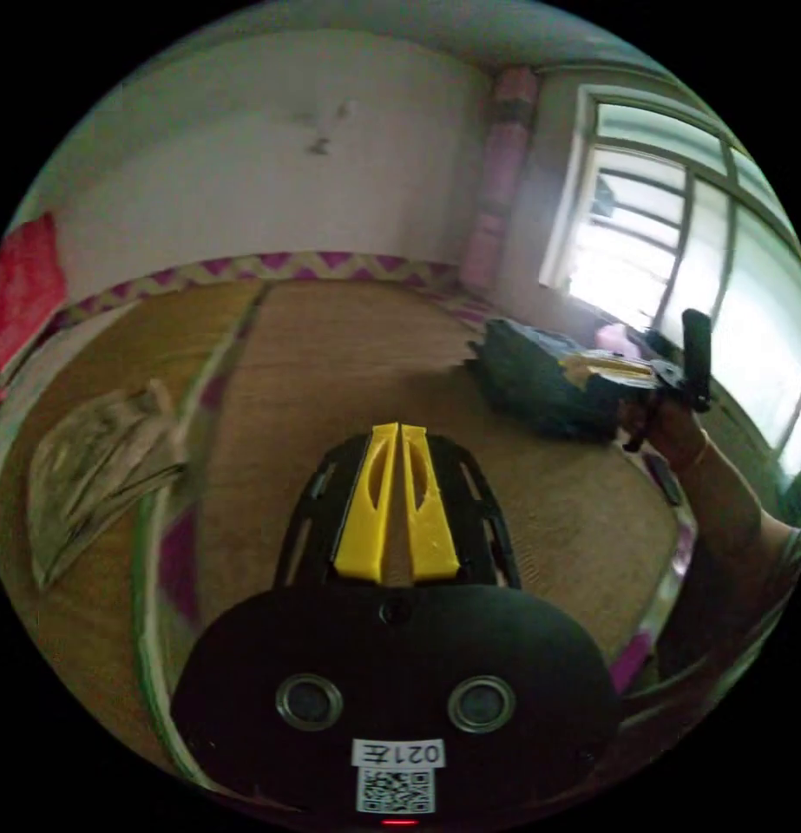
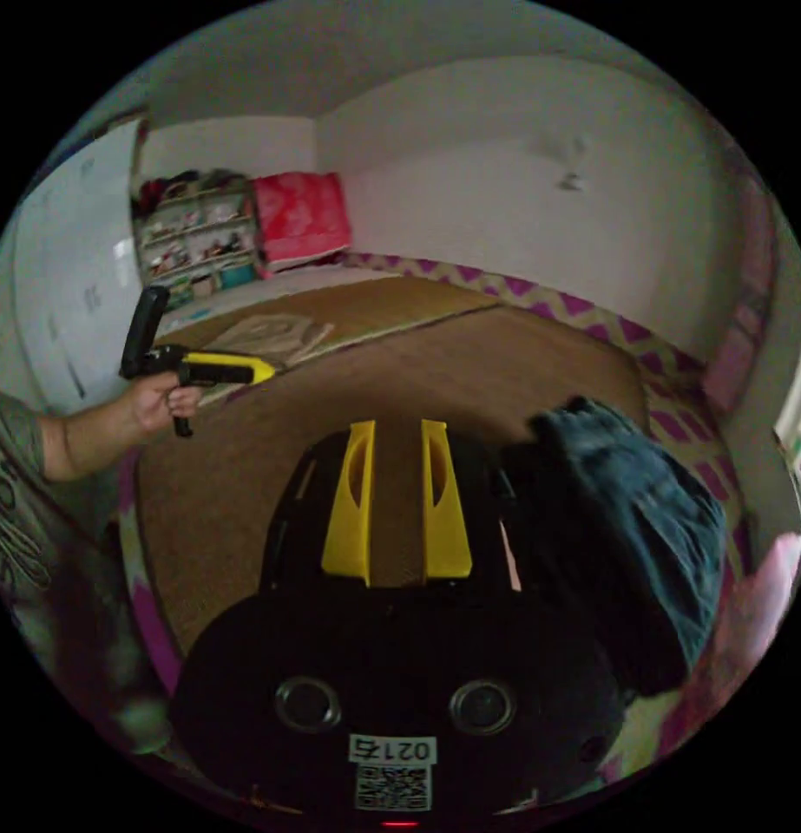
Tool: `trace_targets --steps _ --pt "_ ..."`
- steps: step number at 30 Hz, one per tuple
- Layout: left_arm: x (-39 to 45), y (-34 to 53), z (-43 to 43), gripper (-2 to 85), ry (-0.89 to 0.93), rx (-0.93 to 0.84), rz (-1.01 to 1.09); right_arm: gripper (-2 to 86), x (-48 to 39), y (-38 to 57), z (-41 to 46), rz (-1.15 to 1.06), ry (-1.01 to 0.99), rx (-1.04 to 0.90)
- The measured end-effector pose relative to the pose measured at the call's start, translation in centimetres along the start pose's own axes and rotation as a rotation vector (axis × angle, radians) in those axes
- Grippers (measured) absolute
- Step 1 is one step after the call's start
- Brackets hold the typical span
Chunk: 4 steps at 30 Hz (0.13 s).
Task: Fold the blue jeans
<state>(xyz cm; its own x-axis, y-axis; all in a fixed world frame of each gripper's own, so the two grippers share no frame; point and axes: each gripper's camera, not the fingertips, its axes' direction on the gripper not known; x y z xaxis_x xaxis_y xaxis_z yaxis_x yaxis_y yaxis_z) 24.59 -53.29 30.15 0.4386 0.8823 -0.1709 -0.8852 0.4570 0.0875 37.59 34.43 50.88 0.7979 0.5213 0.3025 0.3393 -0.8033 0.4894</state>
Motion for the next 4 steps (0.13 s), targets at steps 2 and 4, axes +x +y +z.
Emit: trace_targets --steps 2,4 --pt "-2.1 4.5 -4.2 -0.3 -0.144 0.068 -0.026 8.7 -10.8 -0.3 7.4 -0.157 -0.064 -0.023" --pt "-4.3 7.4 -7.1 0.1 -0.224 0.074 -0.093 9.1 -18.6 -0.7 13.1 -0.274 -0.099 -0.049"
